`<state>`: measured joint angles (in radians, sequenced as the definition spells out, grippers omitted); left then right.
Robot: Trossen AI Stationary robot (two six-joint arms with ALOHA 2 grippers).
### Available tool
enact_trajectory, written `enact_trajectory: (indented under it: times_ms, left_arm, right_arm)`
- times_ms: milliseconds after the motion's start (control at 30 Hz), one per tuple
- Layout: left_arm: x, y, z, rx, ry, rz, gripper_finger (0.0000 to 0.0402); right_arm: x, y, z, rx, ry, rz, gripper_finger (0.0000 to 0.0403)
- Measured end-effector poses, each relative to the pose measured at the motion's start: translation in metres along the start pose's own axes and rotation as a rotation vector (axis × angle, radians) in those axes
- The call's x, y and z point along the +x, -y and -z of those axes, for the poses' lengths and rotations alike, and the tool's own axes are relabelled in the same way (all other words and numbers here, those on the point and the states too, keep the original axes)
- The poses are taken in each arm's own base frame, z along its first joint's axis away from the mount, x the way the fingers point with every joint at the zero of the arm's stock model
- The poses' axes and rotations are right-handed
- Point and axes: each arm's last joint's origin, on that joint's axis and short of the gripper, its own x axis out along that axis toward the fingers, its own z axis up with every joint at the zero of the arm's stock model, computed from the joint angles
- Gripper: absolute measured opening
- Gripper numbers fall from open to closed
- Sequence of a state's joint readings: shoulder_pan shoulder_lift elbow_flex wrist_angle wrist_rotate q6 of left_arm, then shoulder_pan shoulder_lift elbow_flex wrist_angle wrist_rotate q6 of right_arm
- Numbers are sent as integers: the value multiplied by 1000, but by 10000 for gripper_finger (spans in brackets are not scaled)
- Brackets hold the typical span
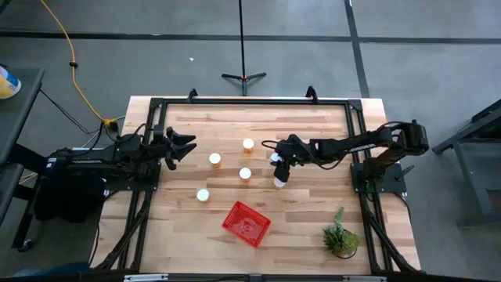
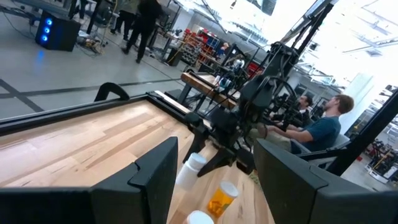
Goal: Pick and place pill bottles into a basket
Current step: Put the white pill bottle into the red basket
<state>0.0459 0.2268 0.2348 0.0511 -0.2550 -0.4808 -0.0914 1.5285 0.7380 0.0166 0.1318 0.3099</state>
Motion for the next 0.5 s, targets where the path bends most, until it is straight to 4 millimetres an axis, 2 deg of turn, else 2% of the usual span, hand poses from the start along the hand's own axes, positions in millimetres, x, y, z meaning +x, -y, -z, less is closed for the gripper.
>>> enact_trajectory:
  times_ms: [500]
  left_arm:
    - [0, 0, 0, 1, -1, 0, 243]
  right_arm:
    - [-14, -1, -10, 13, 64, -28, 181]
